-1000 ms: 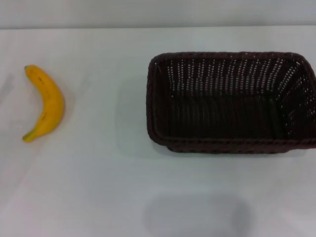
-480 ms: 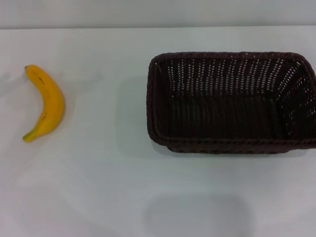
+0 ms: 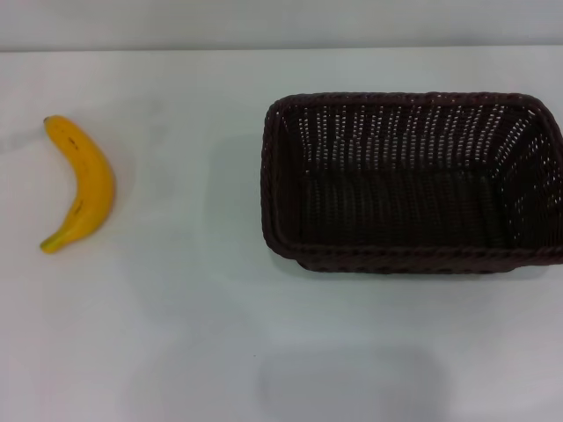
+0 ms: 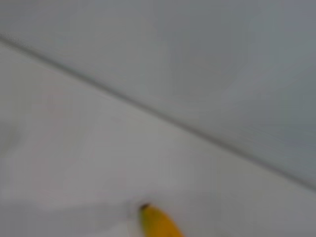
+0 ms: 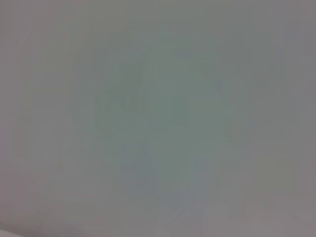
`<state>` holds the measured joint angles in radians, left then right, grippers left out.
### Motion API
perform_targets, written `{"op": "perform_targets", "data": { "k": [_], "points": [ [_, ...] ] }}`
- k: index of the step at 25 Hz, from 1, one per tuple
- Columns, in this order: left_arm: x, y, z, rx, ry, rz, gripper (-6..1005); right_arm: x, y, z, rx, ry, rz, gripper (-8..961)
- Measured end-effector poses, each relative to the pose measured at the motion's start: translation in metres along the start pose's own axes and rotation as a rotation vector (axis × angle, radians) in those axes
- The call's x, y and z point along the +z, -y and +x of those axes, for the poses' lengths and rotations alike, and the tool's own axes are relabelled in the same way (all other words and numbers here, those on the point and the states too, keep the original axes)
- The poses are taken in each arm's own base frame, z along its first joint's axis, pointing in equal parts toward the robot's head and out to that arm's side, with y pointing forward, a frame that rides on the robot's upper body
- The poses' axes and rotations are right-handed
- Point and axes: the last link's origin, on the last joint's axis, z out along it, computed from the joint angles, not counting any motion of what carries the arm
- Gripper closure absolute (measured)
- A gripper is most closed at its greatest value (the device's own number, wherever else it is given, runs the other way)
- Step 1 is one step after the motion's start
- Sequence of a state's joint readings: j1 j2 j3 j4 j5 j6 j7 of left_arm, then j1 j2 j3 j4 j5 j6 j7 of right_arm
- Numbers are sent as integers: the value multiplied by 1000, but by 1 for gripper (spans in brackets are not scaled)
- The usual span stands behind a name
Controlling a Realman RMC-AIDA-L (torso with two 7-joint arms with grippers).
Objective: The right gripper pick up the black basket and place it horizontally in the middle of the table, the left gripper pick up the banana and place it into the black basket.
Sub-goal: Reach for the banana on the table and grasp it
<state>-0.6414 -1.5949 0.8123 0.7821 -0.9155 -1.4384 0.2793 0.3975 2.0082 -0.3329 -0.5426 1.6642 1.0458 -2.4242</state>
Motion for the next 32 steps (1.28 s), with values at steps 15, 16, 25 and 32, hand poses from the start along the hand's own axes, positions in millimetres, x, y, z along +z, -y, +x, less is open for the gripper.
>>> {"op": "perform_targets", "data": {
  "k": [15, 16, 25, 32],
  "points": [
    [76, -71, -16, 163, 312, 353, 130, 17, -12, 4, -31, 12, 60, 79],
    [83, -75, -21, 166, 318, 348, 130, 17, -12, 4, -30, 12, 61, 79],
    [116, -69, -47, 134, 298, 344, 132, 12, -11, 10, -16, -8, 78, 79],
    [127, -50, -56, 79, 238, 342, 133, 11, -11, 12, 21, -3, 97, 79]
  ]
}}
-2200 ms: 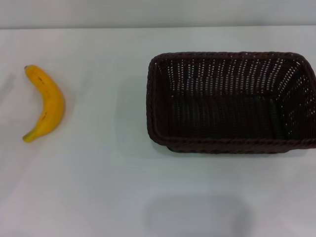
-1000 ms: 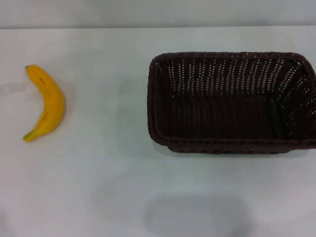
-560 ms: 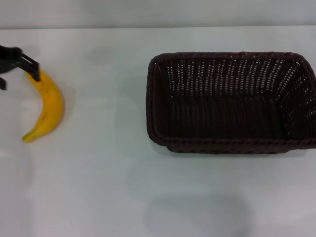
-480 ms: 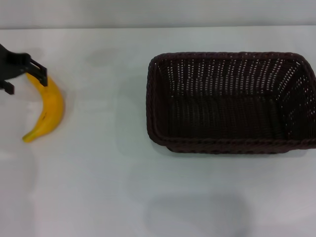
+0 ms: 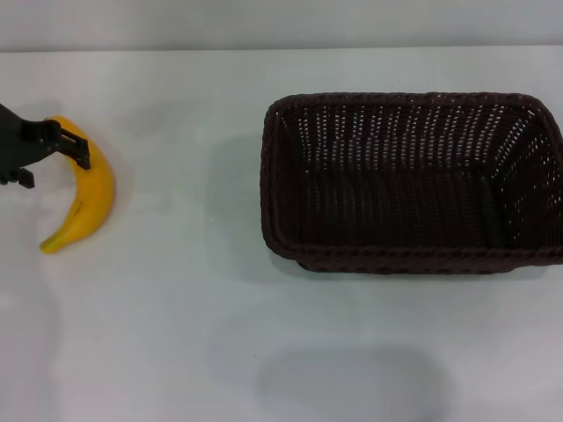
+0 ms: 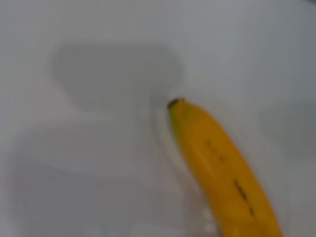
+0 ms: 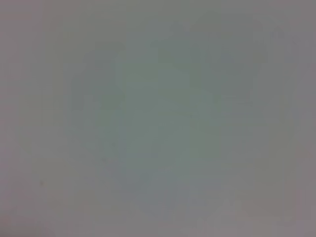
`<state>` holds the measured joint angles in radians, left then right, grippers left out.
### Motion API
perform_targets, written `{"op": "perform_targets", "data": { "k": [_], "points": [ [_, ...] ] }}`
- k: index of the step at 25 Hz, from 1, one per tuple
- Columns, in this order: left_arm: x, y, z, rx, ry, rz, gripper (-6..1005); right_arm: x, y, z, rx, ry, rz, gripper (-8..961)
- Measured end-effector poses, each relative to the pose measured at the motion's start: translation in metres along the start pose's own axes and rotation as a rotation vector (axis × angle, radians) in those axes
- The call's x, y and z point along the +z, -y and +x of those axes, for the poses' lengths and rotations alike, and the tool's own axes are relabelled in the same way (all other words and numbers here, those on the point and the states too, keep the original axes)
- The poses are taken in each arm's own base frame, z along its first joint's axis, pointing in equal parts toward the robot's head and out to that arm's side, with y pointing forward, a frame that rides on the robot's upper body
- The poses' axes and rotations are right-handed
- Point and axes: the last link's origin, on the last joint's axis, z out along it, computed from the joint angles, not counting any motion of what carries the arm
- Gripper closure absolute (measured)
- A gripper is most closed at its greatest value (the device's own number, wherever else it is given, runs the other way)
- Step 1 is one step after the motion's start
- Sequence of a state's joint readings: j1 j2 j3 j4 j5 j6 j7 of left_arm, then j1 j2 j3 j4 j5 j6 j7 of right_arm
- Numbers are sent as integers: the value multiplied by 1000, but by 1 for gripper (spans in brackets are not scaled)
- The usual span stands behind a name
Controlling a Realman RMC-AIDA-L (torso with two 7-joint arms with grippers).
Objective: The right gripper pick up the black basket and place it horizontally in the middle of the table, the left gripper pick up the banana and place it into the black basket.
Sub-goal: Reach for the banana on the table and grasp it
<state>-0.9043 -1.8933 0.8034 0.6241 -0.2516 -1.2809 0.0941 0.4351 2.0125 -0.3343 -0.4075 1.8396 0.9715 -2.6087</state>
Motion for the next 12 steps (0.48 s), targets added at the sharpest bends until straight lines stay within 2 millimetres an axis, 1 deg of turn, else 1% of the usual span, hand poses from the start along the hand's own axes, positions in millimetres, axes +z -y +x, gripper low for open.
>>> {"op": "perform_targets", "data": {
  "k": [4, 8, 12],
  "points": [
    [5, -1, 3, 5, -52, -39, 133, 4, -3, 1, 11, -14, -1, 79],
    [3, -5, 8, 9, -87, -91, 133, 11, -5, 1, 8, -33, 3, 79],
    [6, -2, 7, -2, -84, -90, 133, 13, -5, -1, 8, -35, 5, 79]
  ]
}}
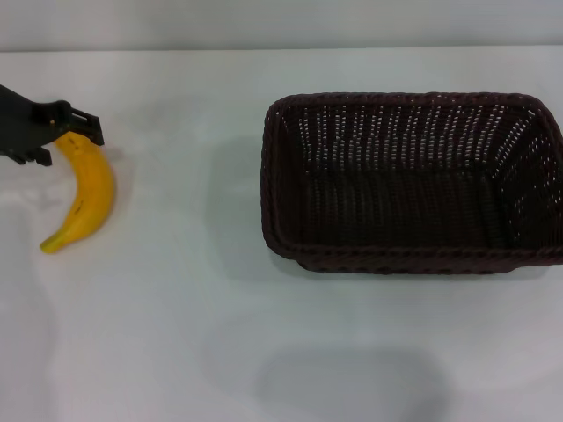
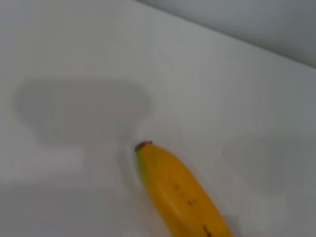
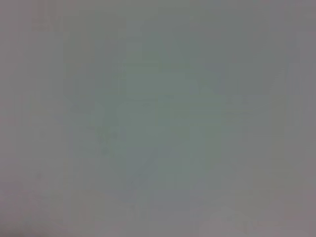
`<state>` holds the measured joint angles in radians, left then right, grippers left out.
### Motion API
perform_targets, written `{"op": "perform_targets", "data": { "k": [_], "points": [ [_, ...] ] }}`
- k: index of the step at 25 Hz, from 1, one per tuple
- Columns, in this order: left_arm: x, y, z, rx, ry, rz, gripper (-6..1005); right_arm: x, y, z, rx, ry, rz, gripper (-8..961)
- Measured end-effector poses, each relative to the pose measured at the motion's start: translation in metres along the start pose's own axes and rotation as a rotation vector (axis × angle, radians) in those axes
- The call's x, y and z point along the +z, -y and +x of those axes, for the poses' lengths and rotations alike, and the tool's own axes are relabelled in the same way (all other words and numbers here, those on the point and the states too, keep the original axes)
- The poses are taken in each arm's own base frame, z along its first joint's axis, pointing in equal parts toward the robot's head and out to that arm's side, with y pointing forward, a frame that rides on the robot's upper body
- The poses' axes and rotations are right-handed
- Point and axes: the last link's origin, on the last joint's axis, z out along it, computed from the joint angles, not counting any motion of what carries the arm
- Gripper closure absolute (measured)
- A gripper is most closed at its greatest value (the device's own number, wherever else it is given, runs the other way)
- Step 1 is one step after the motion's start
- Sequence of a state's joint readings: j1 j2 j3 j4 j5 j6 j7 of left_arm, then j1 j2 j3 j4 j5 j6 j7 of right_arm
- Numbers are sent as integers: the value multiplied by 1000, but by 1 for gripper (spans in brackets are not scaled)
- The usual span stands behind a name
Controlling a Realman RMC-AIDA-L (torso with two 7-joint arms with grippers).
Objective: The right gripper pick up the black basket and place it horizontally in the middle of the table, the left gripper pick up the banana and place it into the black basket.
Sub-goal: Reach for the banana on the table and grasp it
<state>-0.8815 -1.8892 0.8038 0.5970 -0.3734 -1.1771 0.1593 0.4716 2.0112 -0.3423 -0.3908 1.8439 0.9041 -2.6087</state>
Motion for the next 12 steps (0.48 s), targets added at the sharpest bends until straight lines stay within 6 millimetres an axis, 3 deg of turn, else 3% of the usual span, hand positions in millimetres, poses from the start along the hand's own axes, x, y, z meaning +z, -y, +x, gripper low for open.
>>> {"op": "perform_targets", "data": {
  "k": [12],
  "points": [
    [14, -4, -14, -29, 26, -19, 132, 9, -4, -3, 10, -12, 5, 79]
  ]
}}
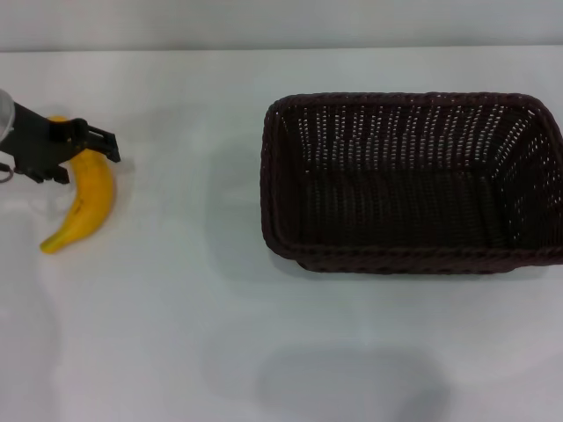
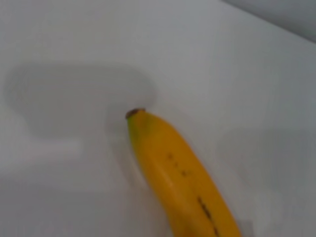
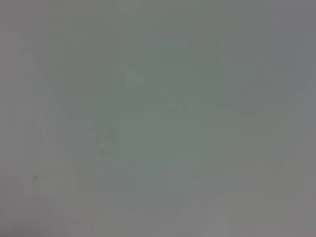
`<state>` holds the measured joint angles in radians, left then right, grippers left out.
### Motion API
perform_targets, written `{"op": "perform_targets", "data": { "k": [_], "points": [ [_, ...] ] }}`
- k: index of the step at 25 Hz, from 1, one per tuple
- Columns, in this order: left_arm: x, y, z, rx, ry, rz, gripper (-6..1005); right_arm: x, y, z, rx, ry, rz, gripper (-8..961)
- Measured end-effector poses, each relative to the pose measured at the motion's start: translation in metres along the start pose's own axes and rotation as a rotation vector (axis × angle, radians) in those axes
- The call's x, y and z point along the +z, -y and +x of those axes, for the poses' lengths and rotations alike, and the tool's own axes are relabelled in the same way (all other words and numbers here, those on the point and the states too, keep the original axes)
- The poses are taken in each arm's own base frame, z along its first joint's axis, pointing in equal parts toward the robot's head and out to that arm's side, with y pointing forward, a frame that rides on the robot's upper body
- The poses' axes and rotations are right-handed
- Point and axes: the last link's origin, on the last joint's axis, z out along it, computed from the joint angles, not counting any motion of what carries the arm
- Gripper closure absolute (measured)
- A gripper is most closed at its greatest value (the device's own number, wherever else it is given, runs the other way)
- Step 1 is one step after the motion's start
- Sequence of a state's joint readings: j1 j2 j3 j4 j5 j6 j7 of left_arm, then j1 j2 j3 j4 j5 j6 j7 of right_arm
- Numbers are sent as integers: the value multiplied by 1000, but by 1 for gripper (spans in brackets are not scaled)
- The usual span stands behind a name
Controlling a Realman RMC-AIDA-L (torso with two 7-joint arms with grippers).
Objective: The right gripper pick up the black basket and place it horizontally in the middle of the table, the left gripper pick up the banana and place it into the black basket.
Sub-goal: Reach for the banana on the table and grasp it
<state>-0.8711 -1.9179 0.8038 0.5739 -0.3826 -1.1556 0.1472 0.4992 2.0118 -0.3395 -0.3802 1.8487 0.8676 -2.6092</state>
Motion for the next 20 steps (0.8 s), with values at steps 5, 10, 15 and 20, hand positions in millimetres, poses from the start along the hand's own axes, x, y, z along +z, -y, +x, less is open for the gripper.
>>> {"op": "perform_targets", "data": {
  "k": [5, 10, 15, 20],
  "points": [
    [5, 0, -5, -6, 27, 0, 132, 0, -1, 5, 23, -23, 10, 79],
    [4, -1, -5, 7, 32, 1, 132, 0, -2, 8, 29, -40, 16, 79],
    [6, -1, -6, 15, 29, -2, 256, -2, -1, 12, 32, -52, 21, 79],
    [7, 0, -6, 10, 14, -26, 430, -4, -1, 14, 36, -58, 21, 79]
  ]
}}
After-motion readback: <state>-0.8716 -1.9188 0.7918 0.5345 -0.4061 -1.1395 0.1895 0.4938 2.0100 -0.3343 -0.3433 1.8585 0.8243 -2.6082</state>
